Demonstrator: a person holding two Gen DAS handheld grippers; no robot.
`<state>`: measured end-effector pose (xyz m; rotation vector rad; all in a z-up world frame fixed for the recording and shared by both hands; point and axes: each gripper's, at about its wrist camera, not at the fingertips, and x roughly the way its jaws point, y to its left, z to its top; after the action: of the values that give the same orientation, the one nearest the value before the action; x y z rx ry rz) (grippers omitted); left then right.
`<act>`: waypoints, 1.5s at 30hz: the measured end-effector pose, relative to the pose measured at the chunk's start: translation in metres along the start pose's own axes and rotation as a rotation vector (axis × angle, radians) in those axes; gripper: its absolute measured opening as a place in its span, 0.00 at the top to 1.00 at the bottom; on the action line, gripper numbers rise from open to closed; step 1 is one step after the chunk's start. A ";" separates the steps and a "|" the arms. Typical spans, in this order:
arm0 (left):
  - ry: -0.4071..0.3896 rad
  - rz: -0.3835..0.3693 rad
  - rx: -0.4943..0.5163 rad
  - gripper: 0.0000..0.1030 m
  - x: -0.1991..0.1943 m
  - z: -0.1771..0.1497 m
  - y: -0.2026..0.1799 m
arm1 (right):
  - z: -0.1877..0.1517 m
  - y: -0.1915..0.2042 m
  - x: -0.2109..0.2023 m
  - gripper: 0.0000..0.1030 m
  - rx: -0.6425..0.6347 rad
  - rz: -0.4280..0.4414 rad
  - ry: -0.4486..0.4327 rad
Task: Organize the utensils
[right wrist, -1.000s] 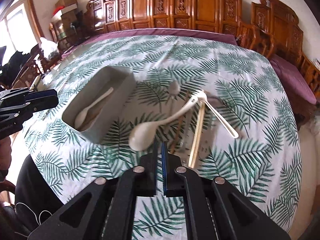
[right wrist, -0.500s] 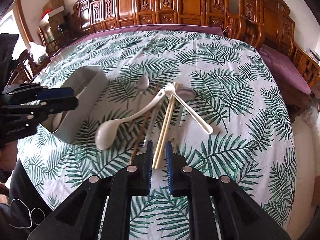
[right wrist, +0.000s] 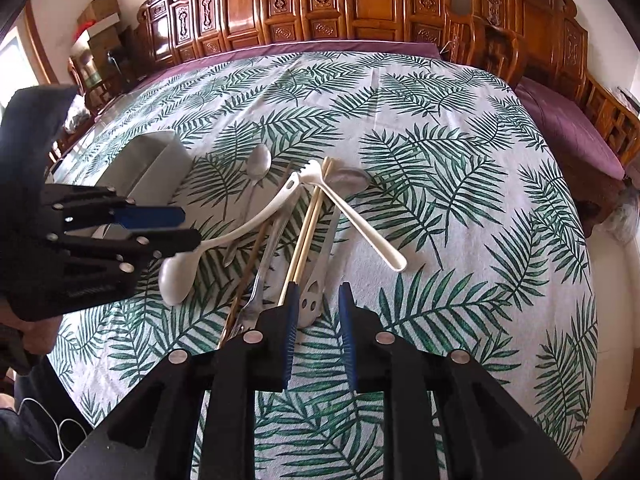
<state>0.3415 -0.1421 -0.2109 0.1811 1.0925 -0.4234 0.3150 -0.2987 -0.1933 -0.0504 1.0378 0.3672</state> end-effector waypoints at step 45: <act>-0.052 -0.024 -0.026 0.92 -0.033 -0.006 0.023 | 0.066 -0.015 0.074 0.79 -0.114 -0.047 0.090</act>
<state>0.3337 -0.1113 -0.1860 0.1337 1.0492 -0.4326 0.4078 -0.2787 -0.2240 -0.1951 1.1021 0.3837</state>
